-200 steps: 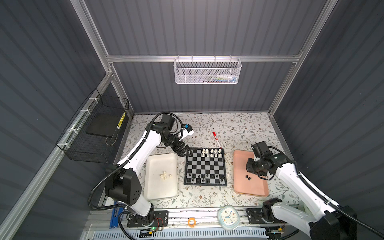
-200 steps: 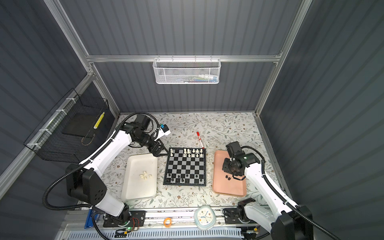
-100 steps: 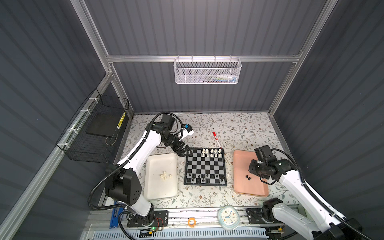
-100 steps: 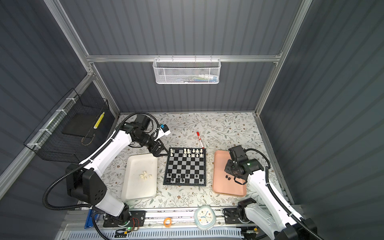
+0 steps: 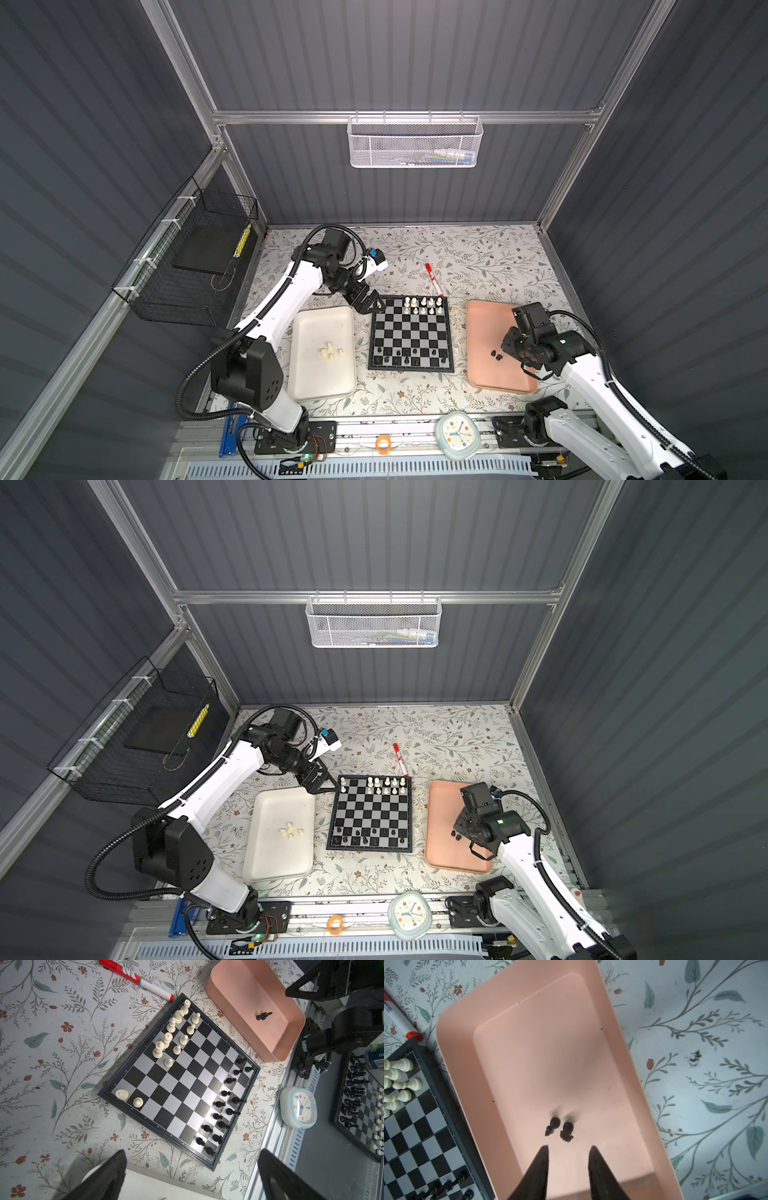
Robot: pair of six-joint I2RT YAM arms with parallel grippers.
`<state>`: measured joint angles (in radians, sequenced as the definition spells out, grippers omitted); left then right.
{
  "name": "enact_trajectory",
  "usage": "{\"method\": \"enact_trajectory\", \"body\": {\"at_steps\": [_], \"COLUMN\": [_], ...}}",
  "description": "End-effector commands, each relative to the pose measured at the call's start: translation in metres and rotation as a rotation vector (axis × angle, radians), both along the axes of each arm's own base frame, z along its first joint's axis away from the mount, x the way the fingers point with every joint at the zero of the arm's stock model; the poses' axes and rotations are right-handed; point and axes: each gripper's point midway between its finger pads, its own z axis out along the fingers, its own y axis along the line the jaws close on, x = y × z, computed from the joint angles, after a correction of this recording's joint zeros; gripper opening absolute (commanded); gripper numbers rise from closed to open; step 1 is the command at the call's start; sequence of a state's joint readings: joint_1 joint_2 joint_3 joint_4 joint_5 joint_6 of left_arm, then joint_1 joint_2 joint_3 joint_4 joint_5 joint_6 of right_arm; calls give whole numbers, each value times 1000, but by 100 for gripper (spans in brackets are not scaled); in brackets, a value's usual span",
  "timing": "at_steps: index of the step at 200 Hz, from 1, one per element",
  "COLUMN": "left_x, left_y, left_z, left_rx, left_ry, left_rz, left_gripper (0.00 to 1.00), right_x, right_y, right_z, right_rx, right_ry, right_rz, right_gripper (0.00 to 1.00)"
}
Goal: Set up the chess pieces on the board
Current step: 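Lower the right gripper toward the two black pieces in the pink tray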
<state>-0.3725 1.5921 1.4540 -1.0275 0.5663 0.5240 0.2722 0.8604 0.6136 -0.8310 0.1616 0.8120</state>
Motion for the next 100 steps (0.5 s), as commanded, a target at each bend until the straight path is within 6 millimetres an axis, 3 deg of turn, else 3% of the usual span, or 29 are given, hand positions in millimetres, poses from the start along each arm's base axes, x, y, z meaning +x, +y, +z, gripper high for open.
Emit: {"method": "enact_trajectory", "body": {"at_steps": [1, 59, 100], "left_x": [-5, -6, -6], "left_y": [-2, -1, -2], "left_z": [4, 2, 2], "left_rx": [-12, -9, -11], "left_ry": [-2, 1, 5], "left_rz": [-21, -20, -21], "left_gripper": [100, 99, 99], "right_x": [-2, -5, 4], "right_y": [-3, -1, 5], "right_z": [-10, -23, -13], "right_rx": [-8, 12, 22], "right_ry": [25, 39, 13], "right_rz": [-28, -28, 22], "right_gripper": [35, 35, 34]}}
